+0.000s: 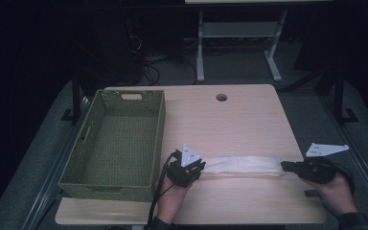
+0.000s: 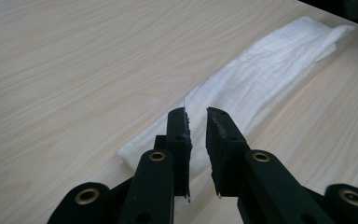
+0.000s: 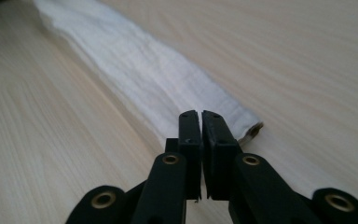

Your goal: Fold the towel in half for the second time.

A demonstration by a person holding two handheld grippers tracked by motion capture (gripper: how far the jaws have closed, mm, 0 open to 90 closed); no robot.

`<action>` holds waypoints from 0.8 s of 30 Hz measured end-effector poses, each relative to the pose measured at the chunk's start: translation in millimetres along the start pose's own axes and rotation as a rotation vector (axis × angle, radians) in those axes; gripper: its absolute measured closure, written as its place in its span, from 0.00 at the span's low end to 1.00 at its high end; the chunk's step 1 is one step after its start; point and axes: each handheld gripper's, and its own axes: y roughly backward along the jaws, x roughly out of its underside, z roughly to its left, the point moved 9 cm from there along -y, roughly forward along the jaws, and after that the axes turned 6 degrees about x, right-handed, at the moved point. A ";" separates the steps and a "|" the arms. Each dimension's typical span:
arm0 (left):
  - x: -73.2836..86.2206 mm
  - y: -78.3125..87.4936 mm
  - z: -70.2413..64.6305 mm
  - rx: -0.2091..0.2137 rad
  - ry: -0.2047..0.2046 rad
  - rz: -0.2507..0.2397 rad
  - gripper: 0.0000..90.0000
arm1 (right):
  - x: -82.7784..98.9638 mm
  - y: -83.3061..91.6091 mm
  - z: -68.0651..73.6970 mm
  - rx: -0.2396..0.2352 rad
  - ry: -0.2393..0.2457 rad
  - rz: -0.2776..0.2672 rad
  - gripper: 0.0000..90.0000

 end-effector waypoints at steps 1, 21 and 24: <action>3.4 -8.5 -1.0 0.018 -0.004 0.022 0.88 | 4.9 -6.6 2.7 -0.004 0.001 0.036 0.98; 21.7 -35.0 14.5 0.054 -0.005 0.153 0.74 | 18.7 -23.7 -0.3 0.025 0.031 0.154 1.00; 17.0 -33.9 12.0 0.083 -0.010 0.150 0.61 | 18.7 -23.8 -0.5 0.026 0.035 0.154 1.00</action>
